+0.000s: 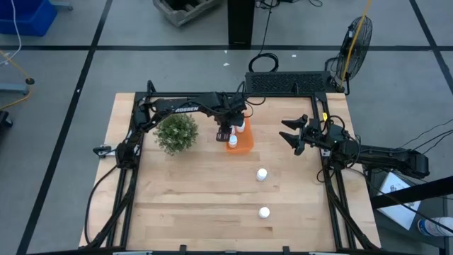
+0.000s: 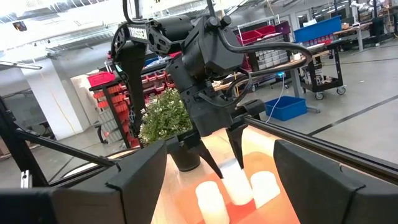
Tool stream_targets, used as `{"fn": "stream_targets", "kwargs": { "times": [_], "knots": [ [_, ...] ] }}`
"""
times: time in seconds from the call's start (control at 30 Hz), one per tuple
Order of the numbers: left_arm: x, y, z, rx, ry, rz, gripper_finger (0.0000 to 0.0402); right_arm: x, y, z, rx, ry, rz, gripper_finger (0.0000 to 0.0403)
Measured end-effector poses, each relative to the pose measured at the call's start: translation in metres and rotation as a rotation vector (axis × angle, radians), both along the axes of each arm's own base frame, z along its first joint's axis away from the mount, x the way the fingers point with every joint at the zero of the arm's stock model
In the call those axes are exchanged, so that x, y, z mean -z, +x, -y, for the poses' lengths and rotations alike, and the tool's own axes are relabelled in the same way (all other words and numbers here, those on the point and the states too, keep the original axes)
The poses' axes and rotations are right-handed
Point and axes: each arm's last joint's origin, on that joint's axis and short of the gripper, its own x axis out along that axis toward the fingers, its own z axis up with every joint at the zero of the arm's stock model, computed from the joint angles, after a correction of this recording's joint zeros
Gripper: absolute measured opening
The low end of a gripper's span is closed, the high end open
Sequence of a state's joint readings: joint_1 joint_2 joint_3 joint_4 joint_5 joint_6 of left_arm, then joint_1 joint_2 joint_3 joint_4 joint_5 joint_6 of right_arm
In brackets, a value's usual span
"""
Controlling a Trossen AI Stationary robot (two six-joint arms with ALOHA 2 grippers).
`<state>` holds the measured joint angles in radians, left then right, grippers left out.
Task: Pick and place pill bottles into a basket
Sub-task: Put the white pill bottle into the orange bin
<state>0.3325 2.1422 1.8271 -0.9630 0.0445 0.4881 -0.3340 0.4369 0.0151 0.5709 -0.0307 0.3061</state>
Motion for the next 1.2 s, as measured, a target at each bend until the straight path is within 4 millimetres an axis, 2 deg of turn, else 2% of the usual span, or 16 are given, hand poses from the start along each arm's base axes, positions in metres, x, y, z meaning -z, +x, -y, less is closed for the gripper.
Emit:
{"fn": "stream_targets", "kwargs": {
  "times": [0.33,0.63,0.97,1.07,1.2],
  "knots": [
    [0.0,0.0,0.0,0.0,0.001,0.001,0.0165,0.0,0.0,0.0,0.0,0.0,0.0,0.0286],
    [-0.001,0.003,-0.001,-0.02,0.008,0.032,0.0235,0.0,0.0,0.0,0.0,0.0,0.0,0.0286],
    [-0.002,0.003,-0.003,-0.033,0.047,0.027,0.0218,0.0,0.0,0.0,0.0,0.0,0.0,0.0286],
    [-0.006,0.004,-0.005,-0.063,0.098,0.026,0.0216,0.0,0.0,0.0,-0.002,0.018,0.005,0.0286],
    [-0.028,0.007,-0.005,-0.081,0.09,0.107,0.0219,0.0,0.0,0.0,-0.002,0.022,0.007,0.0286]
  ]
}}
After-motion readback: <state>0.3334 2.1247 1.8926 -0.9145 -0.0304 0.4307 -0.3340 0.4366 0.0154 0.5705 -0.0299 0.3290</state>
